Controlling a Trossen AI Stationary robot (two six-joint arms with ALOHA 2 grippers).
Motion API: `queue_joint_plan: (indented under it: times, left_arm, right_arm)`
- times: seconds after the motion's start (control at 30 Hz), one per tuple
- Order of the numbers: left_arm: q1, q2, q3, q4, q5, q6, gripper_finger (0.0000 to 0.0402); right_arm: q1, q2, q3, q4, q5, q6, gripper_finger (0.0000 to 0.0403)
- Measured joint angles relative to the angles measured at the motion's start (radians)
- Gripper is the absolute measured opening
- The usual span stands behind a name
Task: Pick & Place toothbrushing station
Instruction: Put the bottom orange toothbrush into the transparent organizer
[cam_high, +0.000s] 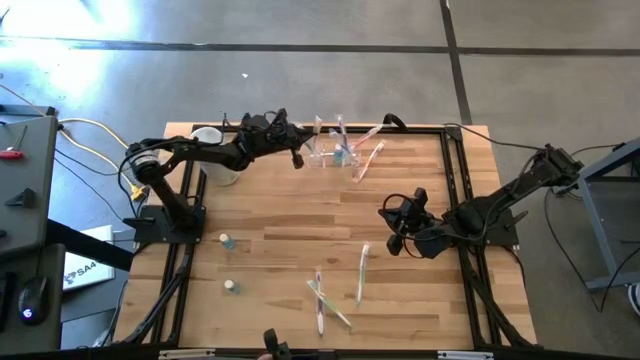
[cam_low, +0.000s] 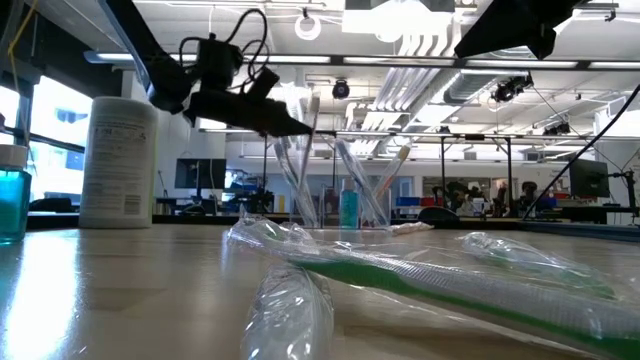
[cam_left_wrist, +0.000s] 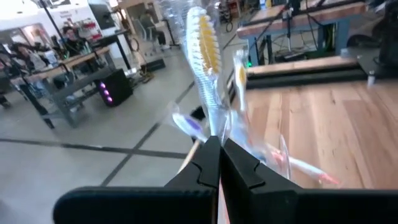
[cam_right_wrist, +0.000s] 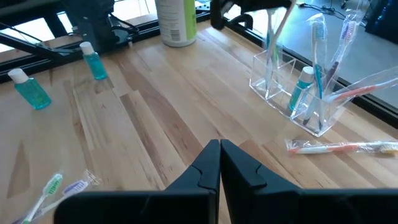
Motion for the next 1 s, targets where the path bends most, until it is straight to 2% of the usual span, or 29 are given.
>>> queue_joint_plan:
  times: [0.23, 0.77, 1.0]
  left_arm:
    - [0.0, 0.098, 0.0, 0.095, 0.005, -0.045, 0.0]
    - [0.0, 0.116, 0.001, 0.058, 0.036, -0.117, 0.0]
    - [0.0, 0.116, 0.001, 0.042, 0.036, -0.11, 0.0034]
  right_arm:
    - [0.0, 0.0, 0.0, 0.0, 0.0, 0.0, 0.0003]
    - [0.0, 0.0, 0.0, 0.0, 0.0, -0.017, 0.0004]
    - [0.0, 0.0, 0.0, 0.0, -0.001, -0.018, 0.0004]
